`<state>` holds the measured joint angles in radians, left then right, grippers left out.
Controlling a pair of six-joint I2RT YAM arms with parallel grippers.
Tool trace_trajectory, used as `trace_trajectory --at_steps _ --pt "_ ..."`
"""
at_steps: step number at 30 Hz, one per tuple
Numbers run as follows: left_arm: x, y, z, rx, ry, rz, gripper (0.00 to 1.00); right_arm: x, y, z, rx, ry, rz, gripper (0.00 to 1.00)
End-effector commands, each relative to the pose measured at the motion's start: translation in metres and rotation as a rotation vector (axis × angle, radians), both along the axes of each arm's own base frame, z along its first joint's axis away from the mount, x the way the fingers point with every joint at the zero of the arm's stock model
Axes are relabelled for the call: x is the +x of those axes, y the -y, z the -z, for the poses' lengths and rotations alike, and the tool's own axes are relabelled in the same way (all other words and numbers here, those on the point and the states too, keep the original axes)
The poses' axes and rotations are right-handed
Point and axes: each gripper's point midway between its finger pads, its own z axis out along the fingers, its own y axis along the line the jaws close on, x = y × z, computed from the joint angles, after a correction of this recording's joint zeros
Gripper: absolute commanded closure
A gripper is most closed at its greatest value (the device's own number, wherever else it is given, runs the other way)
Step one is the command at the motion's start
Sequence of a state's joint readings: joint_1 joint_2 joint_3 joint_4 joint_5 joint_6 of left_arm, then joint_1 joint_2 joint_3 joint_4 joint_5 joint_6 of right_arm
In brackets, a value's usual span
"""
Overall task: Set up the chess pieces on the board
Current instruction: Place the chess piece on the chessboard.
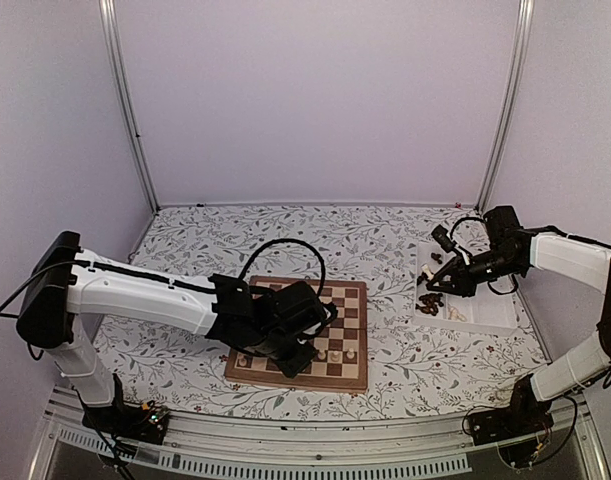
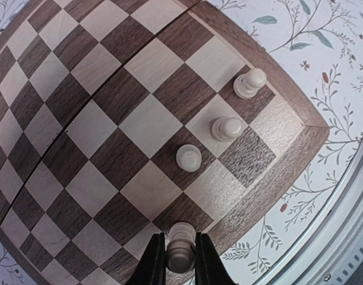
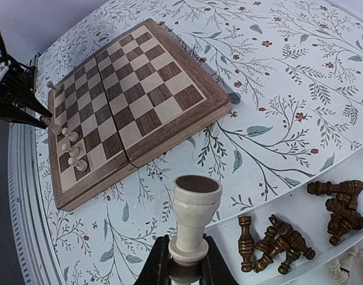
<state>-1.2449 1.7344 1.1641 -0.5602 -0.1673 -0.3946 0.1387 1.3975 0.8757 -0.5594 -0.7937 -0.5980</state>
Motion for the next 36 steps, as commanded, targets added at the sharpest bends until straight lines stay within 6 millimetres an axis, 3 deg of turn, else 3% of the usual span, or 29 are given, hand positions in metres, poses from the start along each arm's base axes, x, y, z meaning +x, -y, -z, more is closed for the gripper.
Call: trace_trajectory --at_steps 1,10,22,32,36 --pt "-0.004 0.008 -0.002 -0.010 0.002 0.006 0.93 -0.002 -0.001 0.000 -0.003 0.012 -0.004 0.97" --pt "-0.005 0.007 0.001 -0.002 0.002 0.005 0.90 -0.002 -0.002 -0.001 -0.001 0.012 -0.005 0.97" --pt "0.003 -0.023 -0.007 0.015 0.052 -0.080 0.91 -0.002 -0.003 0.000 0.001 0.007 -0.008 0.97" --pt "0.002 -0.030 0.000 0.039 0.045 -0.094 0.90 -0.003 -0.004 -0.001 0.003 0.005 -0.009 0.97" --pt "0.001 -0.032 0.001 0.048 0.040 -0.096 0.85 -0.003 -0.004 -0.001 0.003 0.007 -0.009 0.97"
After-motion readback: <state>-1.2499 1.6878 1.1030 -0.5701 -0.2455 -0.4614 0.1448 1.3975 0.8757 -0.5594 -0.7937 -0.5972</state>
